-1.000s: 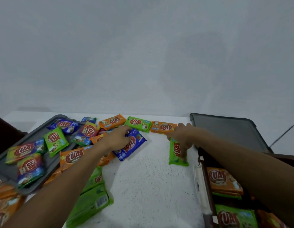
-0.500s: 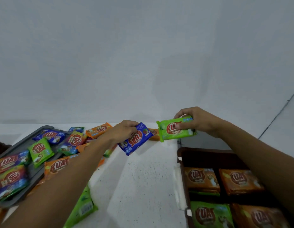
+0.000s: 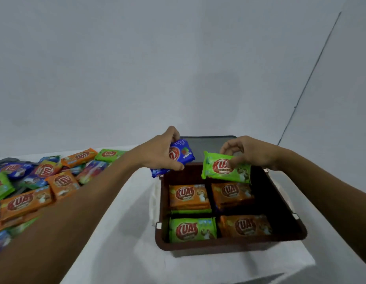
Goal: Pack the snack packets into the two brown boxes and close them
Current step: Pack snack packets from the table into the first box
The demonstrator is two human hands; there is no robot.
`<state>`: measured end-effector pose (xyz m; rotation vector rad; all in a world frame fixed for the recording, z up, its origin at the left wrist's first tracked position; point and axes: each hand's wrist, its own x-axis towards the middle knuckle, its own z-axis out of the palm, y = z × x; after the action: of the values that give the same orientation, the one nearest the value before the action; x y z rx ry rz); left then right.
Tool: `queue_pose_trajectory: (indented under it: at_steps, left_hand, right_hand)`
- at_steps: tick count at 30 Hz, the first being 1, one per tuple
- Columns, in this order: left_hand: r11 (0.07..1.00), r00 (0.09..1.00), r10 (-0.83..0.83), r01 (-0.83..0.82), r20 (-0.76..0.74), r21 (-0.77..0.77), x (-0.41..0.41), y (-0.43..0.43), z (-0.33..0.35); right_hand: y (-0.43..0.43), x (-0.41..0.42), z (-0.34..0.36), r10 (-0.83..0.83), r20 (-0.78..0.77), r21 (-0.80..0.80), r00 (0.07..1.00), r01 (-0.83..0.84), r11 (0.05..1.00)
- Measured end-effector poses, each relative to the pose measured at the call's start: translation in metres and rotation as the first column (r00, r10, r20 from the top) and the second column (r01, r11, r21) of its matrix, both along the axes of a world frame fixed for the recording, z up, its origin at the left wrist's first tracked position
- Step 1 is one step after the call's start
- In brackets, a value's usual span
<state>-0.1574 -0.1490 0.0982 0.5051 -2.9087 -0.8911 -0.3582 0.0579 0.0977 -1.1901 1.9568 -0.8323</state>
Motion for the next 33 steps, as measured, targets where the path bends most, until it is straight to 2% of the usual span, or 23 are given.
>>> queue_pose_trajectory:
  at_steps: [3, 5, 9, 11, 13, 14, 15, 16, 17, 19, 21, 23, 25, 27, 33]
  left_hand:
    - [0.983, 0.989, -0.149, 0.15, 0.018, -0.103, -0.014, 0.03, -0.007]
    - [0.956, 0.975, -0.206, 0.218, 0.083, -0.196, -0.021, 0.048, -0.016]
    - [0.822, 0.955, -0.212, 0.289, 0.206, -0.491, -0.026, 0.071, -0.047]
    - [0.75, 0.951, -0.185, 0.3, 0.249, -0.59, -0.023, 0.075, -0.059]
    - [0.694, 0.951, -0.163, 0.301, 0.265, -0.654, -0.02, 0.076, -0.064]
    - [0.685, 0.952, -0.151, 0.295, 0.266, -0.666, -0.019, 0.077, -0.065]
    - [0.692, 0.955, -0.142, 0.284, 0.26, -0.664, -0.019, 0.077, -0.065]
    - [0.713, 0.959, -0.133, 0.268, 0.251, -0.648, -0.02, 0.077, -0.066]
    - [0.738, 0.962, -0.123, 0.252, 0.243, -0.625, -0.02, 0.077, -0.067]
    - [0.778, 0.967, -0.11, 0.228, 0.23, -0.586, -0.021, 0.076, -0.068]
    - [0.781, 0.966, -0.109, 0.228, 0.232, -0.581, -0.022, 0.076, -0.068]
    - [0.744, 0.956, -0.119, 0.265, 0.269, -0.613, -0.023, 0.078, -0.07]
    - [0.702, 0.947, -0.114, 0.291, 0.301, -0.65, -0.024, 0.08, -0.071]
    - [0.701, 0.95, -0.098, 0.277, 0.296, -0.657, -0.024, 0.08, -0.071]
    - [0.685, 0.951, -0.1, 0.279, 0.293, -0.673, -0.025, 0.081, -0.072]
  right_hand:
    - [0.02, -0.006, -0.01, 0.091, -0.206, 0.079, 0.974, -0.076, 0.994]
    - [0.029, -0.006, -0.02, 0.14, -0.361, 0.118, 0.922, -0.104, 0.988]
    - [0.039, -0.002, -0.051, 0.131, -0.662, 0.067, 0.738, -0.116, 0.991]
    - [0.043, 0.001, -0.063, 0.088, -0.757, 0.016, 0.647, -0.116, 0.993]
    - [0.045, 0.004, -0.07, 0.054, -0.834, -0.019, 0.549, -0.126, 0.992]
    - [0.045, 0.005, -0.071, 0.043, -0.886, -0.024, 0.462, -0.138, 0.99]
    - [0.045, 0.005, -0.071, 0.038, -0.922, -0.021, 0.386, -0.147, 0.989]
    - [0.045, 0.005, -0.071, 0.046, -0.932, -0.009, 0.36, -0.151, 0.989]
    - [0.045, 0.006, -0.069, 0.072, -0.921, 0.013, 0.382, -0.154, 0.988]
    - [0.044, 0.006, -0.067, 0.175, -0.857, 0.098, 0.484, -0.181, 0.979]
    - [0.041, 0.006, -0.066, 0.276, -0.801, 0.197, 0.531, -0.201, 0.96]
    - [0.04, 0.005, -0.066, 0.315, -0.795, 0.254, 0.519, -0.186, 0.949]
    - [0.038, 0.005, -0.07, 0.335, -0.834, 0.292, 0.438, -0.163, 0.942]
    - [0.037, 0.005, -0.074, 0.326, -0.859, 0.294, 0.396, -0.14, 0.945]
    - [0.039, 0.006, -0.075, 0.302, -0.858, 0.279, 0.415, -0.115, 0.953]
